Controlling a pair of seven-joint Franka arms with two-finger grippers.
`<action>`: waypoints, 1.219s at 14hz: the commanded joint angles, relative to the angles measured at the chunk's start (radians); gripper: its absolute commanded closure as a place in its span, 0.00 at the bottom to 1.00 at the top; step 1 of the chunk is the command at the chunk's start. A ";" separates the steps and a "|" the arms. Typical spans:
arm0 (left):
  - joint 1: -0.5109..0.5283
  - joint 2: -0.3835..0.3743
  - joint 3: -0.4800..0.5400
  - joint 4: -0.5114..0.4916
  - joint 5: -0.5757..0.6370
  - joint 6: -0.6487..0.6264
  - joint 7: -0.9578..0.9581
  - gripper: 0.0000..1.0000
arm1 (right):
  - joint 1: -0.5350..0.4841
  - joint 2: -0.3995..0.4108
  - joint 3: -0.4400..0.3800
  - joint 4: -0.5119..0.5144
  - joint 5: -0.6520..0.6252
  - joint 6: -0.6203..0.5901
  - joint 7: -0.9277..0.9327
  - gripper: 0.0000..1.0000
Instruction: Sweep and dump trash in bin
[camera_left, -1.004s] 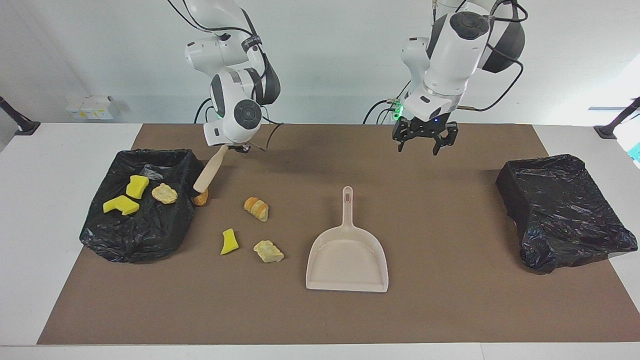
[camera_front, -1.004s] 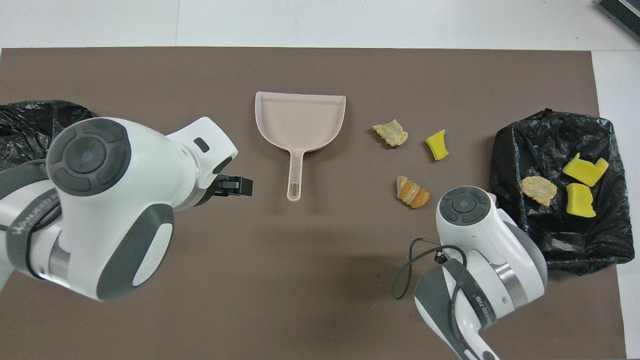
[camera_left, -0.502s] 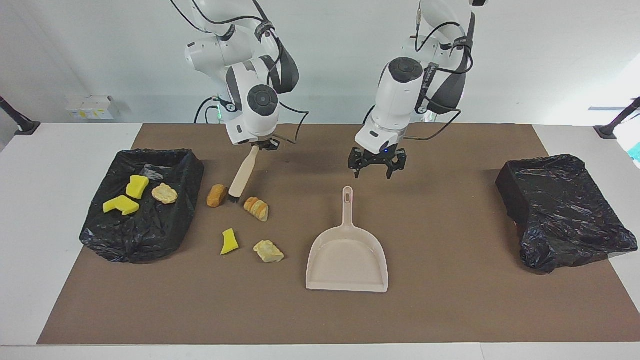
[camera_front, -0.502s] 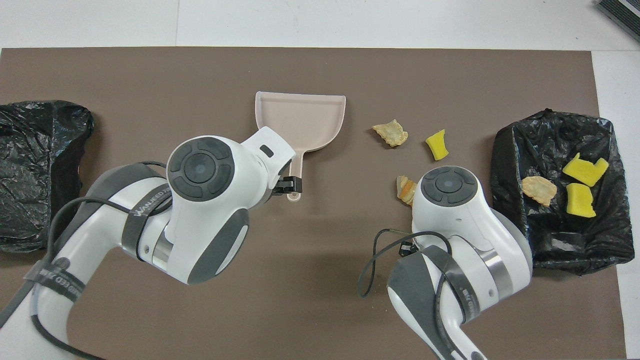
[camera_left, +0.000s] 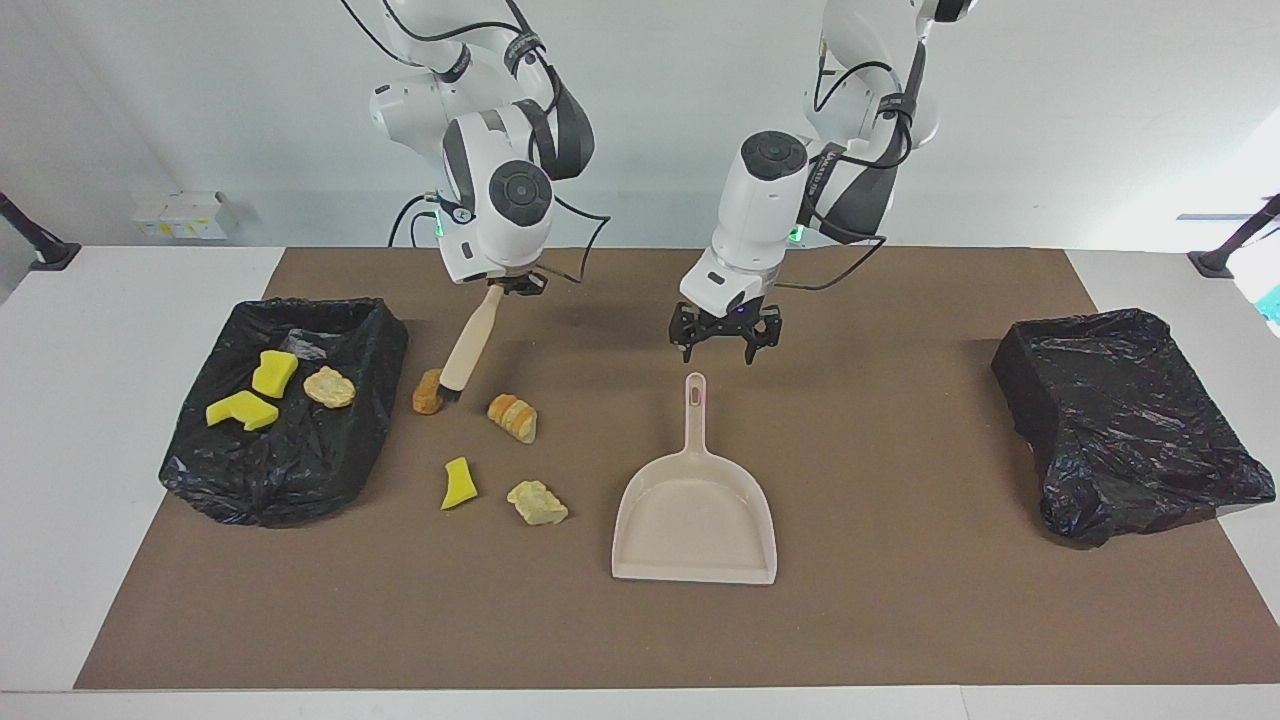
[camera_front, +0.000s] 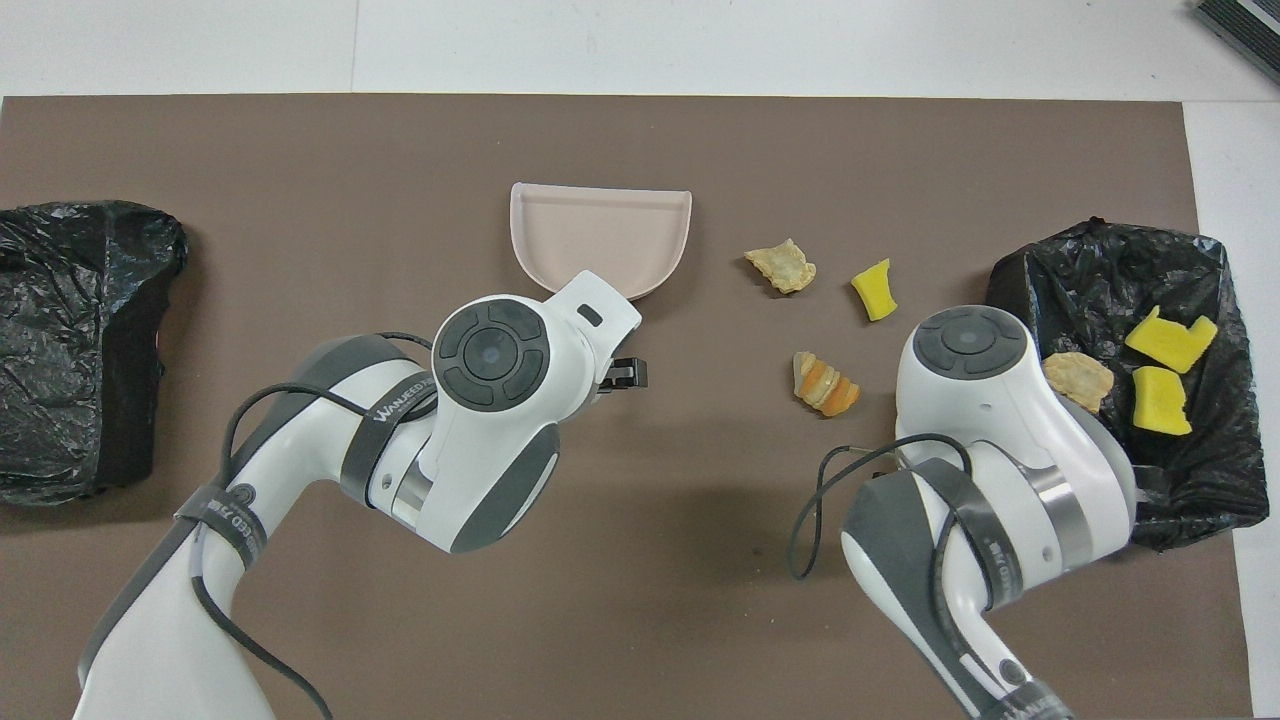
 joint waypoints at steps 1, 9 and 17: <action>-0.048 0.019 0.016 -0.006 -0.006 0.044 -0.036 0.00 | -0.072 -0.048 0.007 -0.071 -0.028 0.054 -0.074 1.00; -0.036 0.065 0.018 -0.005 0.000 0.102 -0.019 0.03 | -0.139 -0.070 0.009 -0.144 0.042 0.204 -0.273 1.00; -0.023 0.067 0.025 0.009 0.040 0.091 0.160 1.00 | -0.012 -0.051 0.015 -0.047 0.173 0.205 -0.315 1.00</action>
